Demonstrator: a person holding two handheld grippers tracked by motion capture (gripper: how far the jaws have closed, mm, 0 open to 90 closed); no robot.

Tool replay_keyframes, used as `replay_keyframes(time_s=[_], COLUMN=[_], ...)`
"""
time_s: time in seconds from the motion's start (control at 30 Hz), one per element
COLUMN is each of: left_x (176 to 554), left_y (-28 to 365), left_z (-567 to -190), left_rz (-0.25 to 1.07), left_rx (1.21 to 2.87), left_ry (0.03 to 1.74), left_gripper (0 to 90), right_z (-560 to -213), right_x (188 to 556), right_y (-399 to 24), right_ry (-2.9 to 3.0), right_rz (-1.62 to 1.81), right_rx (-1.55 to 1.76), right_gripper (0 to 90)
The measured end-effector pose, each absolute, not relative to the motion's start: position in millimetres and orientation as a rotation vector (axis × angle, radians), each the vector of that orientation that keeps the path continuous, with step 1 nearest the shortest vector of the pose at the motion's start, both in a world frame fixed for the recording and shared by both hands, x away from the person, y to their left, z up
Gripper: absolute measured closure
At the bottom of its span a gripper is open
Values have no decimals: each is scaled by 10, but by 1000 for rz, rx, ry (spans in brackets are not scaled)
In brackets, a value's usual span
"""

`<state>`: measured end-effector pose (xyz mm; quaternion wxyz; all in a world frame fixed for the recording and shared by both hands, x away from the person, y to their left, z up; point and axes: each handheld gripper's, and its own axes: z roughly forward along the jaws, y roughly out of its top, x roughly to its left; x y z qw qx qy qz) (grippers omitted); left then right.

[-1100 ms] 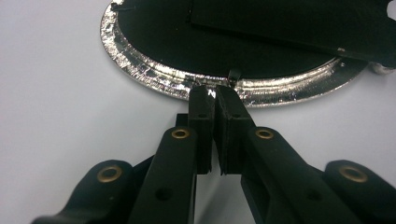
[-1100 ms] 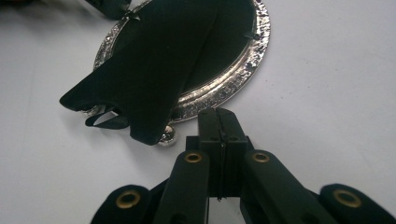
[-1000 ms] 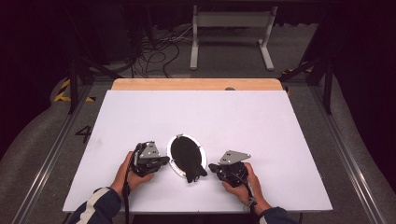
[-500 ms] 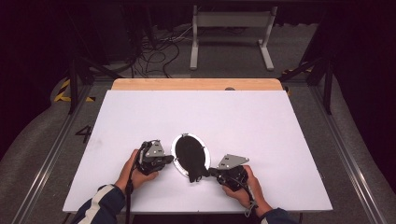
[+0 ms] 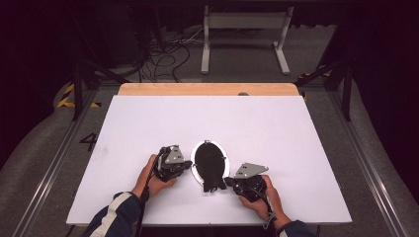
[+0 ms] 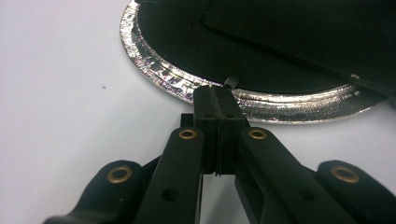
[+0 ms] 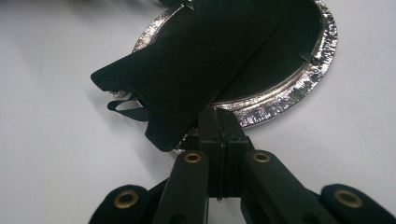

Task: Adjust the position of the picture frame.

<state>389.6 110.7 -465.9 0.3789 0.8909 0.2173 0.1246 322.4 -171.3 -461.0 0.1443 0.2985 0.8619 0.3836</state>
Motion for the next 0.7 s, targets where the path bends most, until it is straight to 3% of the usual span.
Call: replay_keyframes(time_s=[0.33,0.5,0.7], left_x=[3892,3804,3670], left_y=[1013,1019,1007], left_z=[-4662,-4628,-4614], left_rz=[370,292,286], left_rx=[2281,2320,2350], left_ry=[550,492,439], left_gripper=[899,894,885], right_z=[-4611,-4605,-4603], right_x=[3210,3208,3187], right_y=[-1764,-1799,-1833], right_ry=[2470,2474,2492], right_rz=[1080,1076,1084], right_rx=[861,866,849], right_gripper=[900,900,900])
